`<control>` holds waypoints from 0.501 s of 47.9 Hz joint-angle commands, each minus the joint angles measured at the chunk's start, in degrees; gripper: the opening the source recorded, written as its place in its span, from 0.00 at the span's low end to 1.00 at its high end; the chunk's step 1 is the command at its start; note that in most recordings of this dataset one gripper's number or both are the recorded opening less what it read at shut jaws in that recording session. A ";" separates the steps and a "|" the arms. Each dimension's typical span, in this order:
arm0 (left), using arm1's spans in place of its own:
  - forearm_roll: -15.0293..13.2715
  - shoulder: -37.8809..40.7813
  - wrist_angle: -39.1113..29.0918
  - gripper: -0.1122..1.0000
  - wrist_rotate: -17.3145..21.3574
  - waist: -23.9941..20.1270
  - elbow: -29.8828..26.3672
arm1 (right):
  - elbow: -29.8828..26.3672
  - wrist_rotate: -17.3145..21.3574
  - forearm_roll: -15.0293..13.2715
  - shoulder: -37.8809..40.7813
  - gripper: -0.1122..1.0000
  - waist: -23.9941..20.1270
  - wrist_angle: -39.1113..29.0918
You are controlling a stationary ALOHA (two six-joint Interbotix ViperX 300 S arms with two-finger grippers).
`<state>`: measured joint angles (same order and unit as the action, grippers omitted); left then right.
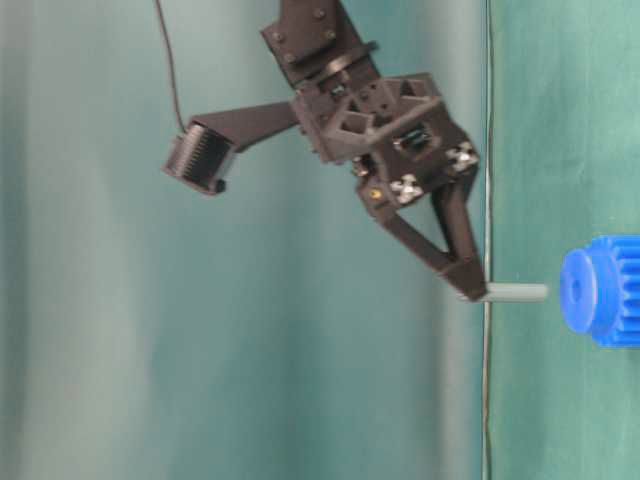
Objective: Insert the shaft placed at a random location into the center hole of the small gear at another random location.
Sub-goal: 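Align the shaft tip above the gear hole with the right gripper, then lower the shaft into the gear's center hole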
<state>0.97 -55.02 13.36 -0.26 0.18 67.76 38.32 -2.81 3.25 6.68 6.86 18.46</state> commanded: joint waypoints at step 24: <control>0.09 0.44 0.26 0.10 -0.09 0.00 -1.23 | -0.35 -0.88 0.00 1.49 0.22 -0.35 1.41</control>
<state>0.88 -55.11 13.36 -0.26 0.18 67.76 38.58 -2.72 3.25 8.79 6.59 18.72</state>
